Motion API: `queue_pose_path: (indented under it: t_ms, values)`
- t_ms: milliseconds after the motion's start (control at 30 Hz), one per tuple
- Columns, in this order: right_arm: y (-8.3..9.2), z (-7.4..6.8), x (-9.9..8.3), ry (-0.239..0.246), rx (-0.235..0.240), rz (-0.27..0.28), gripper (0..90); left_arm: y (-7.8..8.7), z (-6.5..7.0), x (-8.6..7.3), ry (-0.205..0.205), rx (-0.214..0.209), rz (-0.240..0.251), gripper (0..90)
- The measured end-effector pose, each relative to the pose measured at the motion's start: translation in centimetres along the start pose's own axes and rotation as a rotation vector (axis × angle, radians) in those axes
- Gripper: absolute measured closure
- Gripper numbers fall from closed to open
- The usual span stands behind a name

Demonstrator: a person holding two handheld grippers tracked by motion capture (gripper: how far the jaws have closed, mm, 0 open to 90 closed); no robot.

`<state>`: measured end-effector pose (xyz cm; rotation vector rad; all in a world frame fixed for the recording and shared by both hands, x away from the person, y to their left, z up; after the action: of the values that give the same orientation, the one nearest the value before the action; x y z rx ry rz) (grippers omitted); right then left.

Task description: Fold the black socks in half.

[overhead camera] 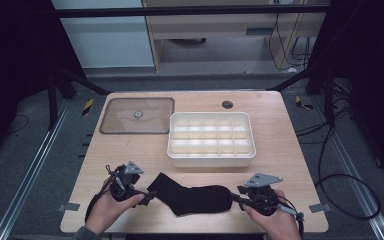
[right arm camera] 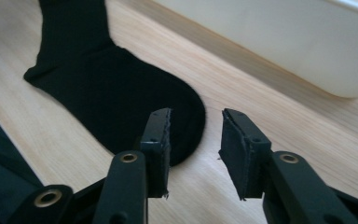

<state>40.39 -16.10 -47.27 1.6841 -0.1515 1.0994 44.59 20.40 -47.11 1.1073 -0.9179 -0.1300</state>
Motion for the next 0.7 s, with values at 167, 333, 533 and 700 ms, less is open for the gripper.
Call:
queue_pose_path:
  t_ms: [167, 333, 533, 700]
  values:
    - [-0.8, -0.9, 0.1, 0.02, 0.018, -0.019, 60.6, -0.3, -0.1, 0.2, 0.009, -0.01, -0.007, 13.8]
    - [-1.4, -1.5, 0.6, 0.042, 0.033, -0.034, 53.8, -0.9, -0.5, -0.4, 0.022, -0.008, -0.02, 13.0]
    - [-1.9, -1.9, 0.7, 0.058, 0.041, -0.065, 49.4, -1.4, -0.6, -0.7, 0.023, -0.015, -0.03, 12.6]
    - [-2.2, -2.1, 0.7, 0.065, 0.045, -0.069, 50.1, -2.0, -0.6, -0.7, 0.022, -0.014, -0.047, 13.4]
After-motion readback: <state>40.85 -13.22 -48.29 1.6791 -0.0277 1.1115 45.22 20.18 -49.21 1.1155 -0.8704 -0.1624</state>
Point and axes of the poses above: each handheld gripper's, and its own axes: y roughly backward along the jaws, x roughly out of its top, z roughly to its right, the point moved 3 cm from there along -y, roughly forward along the jaws, and after that the axes turned 6 degrees about -x, right-handed, at the moved point
